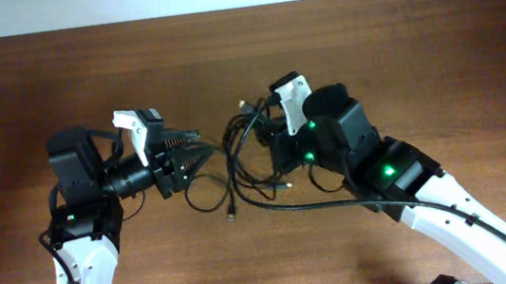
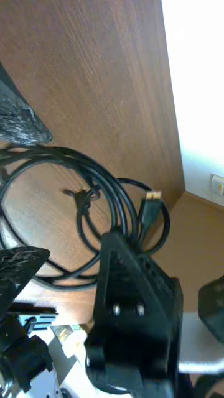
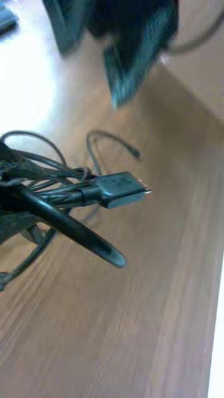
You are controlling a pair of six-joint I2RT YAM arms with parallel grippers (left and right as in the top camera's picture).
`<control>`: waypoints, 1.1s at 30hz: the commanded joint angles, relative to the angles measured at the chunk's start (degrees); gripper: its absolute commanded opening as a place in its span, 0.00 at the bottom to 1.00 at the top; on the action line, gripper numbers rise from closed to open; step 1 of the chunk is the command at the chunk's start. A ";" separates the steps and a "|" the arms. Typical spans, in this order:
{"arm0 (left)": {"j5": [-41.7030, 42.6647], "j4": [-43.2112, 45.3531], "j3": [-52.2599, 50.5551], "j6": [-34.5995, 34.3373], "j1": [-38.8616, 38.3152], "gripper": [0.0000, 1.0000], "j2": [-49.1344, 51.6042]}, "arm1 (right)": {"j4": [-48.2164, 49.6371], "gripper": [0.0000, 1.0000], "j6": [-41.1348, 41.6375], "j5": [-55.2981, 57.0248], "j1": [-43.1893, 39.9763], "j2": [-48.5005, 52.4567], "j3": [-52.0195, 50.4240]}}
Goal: Untangle cables
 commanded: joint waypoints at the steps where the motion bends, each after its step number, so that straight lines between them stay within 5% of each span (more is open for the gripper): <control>1: -0.02 -0.15 0.15 0.35 0.28 0.54 -0.37 | 4.94 0.04 1.25 -13.29 0.15 -0.33 0.66; 3: -0.02 -0.50 0.15 0.35 0.28 0.38 -0.37 | 5.20 0.04 2.03 -15.87 0.17 -0.35 0.66; 4: -0.04 -0.90 0.15 0.35 0.28 0.15 -0.37 | 6.23 0.04 2.05 -18.47 0.15 -0.35 0.66; 5: -0.04 -1.25 0.15 0.35 0.28 0.04 -0.37 | 7.45 0.04 2.05 -18.58 0.15 -0.50 0.66; 6: -0.04 -1.49 0.15 0.35 0.28 0.02 -0.37 | 9.55 0.04 2.05 -18.56 0.15 -0.50 0.66; 18: 2.43 -3.15 0.15 0.35 0.24 0.16 -0.33 | 14.05 0.04 7.82 -4.57 0.04 -0.48 0.66; 28: 2.97 -1.18 0.15 0.39 0.24 0.18 -0.33 | 13.27 0.04 9.07 -11.74 4.33 -0.46 0.66; 30: 3.02 -1.20 0.15 0.33 0.24 0.00 -0.33 | 13.44 0.04 9.07 -11.72 4.17 -0.46 0.66; 33: 3.06 -1.22 0.15 0.09 0.24 0.00 -0.33 | 13.42 0.04 9.03 -9.25 4.17 -0.46 0.66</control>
